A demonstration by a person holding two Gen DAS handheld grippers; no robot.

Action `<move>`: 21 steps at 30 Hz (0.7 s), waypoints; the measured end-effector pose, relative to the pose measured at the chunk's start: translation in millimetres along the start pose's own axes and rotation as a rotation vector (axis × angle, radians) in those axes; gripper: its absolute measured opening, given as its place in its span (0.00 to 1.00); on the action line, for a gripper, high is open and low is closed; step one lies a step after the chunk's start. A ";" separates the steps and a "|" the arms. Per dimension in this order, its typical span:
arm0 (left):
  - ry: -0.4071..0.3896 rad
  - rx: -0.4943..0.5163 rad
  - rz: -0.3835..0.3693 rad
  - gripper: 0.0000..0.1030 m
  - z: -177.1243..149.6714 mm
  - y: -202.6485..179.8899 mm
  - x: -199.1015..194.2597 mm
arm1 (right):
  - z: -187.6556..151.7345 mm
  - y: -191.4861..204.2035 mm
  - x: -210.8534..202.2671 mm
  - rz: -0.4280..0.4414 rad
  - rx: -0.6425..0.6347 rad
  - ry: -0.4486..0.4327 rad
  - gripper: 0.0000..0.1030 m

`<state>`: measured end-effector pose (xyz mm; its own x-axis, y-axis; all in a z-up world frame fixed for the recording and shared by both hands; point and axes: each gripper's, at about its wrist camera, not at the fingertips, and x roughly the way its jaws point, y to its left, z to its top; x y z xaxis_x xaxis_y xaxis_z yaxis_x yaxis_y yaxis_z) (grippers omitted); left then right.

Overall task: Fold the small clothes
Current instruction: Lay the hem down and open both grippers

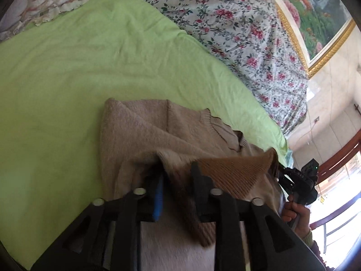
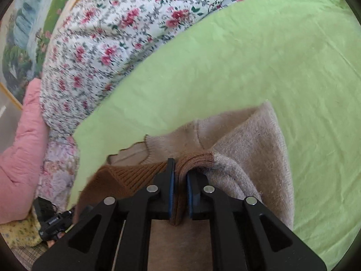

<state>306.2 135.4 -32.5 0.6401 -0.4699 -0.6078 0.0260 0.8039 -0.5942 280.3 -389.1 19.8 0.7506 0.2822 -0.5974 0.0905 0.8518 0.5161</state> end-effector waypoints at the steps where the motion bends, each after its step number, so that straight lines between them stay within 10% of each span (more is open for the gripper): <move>1: 0.001 0.005 -0.020 0.32 -5.5 -3.9 -9.1 | -0.3 2.2 -9.4 0.005 -0.005 -0.014 0.29; 6: 0.056 0.125 -0.120 0.32 -45.8 -50.2 -36.0 | -18.2 36.7 -65.8 0.075 -0.120 -0.060 0.44; 10: 0.159 0.268 -0.174 0.37 -60.1 -104.6 -5.2 | -45.8 80.5 -60.1 0.099 -0.309 0.087 0.44; 17: 0.269 0.454 0.016 0.27 -36.3 -126.0 75.4 | -74.3 117.5 37.5 0.019 -0.501 0.504 0.44; 21: 0.200 0.413 0.173 0.13 11.0 -82.9 93.2 | -41.7 111.3 66.5 -0.076 -0.516 0.403 0.32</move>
<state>372.2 29.0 -34.1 0.5029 -0.3448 -0.7925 0.2608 0.9348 -0.2413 313.0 -257.1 11.9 0.4414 0.2710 -0.8554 -0.2672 0.9497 0.1630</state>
